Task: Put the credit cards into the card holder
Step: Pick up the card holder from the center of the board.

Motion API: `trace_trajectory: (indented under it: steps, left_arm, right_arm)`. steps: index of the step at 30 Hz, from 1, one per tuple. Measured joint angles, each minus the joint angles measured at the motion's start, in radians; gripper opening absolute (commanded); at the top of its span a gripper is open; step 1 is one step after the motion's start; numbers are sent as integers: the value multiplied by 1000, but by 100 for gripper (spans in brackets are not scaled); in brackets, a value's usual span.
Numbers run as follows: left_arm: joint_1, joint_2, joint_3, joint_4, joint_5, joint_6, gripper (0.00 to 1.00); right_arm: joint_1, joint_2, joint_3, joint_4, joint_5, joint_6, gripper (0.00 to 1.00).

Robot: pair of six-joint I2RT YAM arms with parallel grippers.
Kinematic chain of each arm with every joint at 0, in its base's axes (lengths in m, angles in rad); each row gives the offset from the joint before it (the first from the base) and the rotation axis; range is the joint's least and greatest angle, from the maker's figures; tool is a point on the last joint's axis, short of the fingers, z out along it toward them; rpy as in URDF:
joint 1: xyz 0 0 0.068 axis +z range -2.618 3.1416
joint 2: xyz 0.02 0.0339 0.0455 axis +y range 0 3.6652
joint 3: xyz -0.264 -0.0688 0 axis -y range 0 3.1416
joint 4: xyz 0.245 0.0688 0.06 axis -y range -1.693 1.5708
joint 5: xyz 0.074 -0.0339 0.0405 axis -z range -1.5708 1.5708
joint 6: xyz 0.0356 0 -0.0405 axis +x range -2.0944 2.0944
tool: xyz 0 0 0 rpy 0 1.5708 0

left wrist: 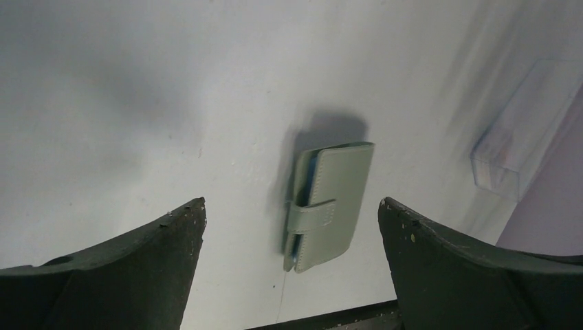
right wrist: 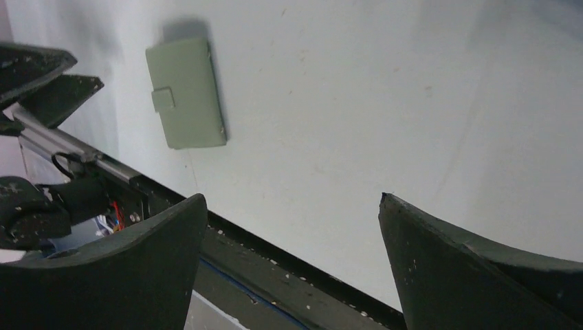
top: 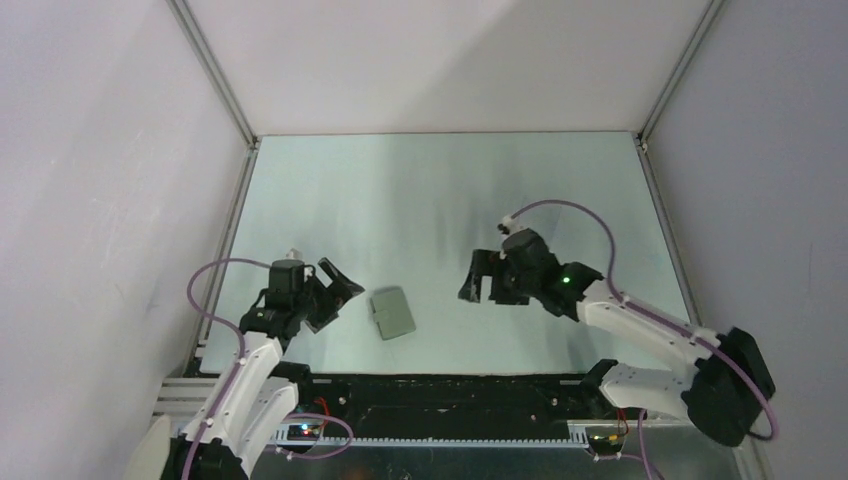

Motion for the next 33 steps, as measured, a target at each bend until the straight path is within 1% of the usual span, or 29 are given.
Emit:
trace_trajectory:
  steps: [4,8,9,13,16,19,23,25,26,27,28,29,30,31,32,33]
  left_arm:
    - [1,51,-30,0,13,-14,99]
    - [1,120,-40,6,29,-16,96]
    - [1,133,-40,14,37,-16,94]
    - [2,203,-40,82,86,-17,91]
    - [-2,261,-37,141,130,-17,91]
    - [-27,355,-24,234,194,-22,90]
    - [-77,475,-6,356,260,-52,80]
    - [-99,533,0,419,291,-70,73]
    - [-106,553,3,440,306,-78,67]
    - [-118,575,6,461,311,-80,64]
    - [-125,586,8,472,314,-84,57]
    - [-135,594,8,479,312,-85,54]
    - [-139,595,8,480,309,-86,46]
    - [-146,593,8,478,299,-80,42]
    - [-153,589,8,477,294,-80,31]
    - [-164,580,8,473,287,-77,23]
  right_arm:
    - [105,145,23,72,-6,48,87]
    - [147,288,56,124,-40,90,76]
    - [156,328,74,136,-56,101,75]
    - [179,456,129,194,-103,127,70]
    - [190,520,151,232,-134,145,65]
    - [194,579,174,273,-164,159,61]
    - [199,670,218,345,-208,188,58]
    - [201,719,240,387,-231,201,57]
    - [201,738,248,402,-240,206,57]
    - [202,757,256,425,-260,215,57]
    - [204,768,260,437,-272,220,57]
    - [204,773,264,447,-280,221,57]
    - [204,774,264,449,-285,222,56]
    - [202,775,264,449,-290,222,56]
    - [201,776,264,450,-296,222,56]
    - [199,777,264,450,-299,222,56]
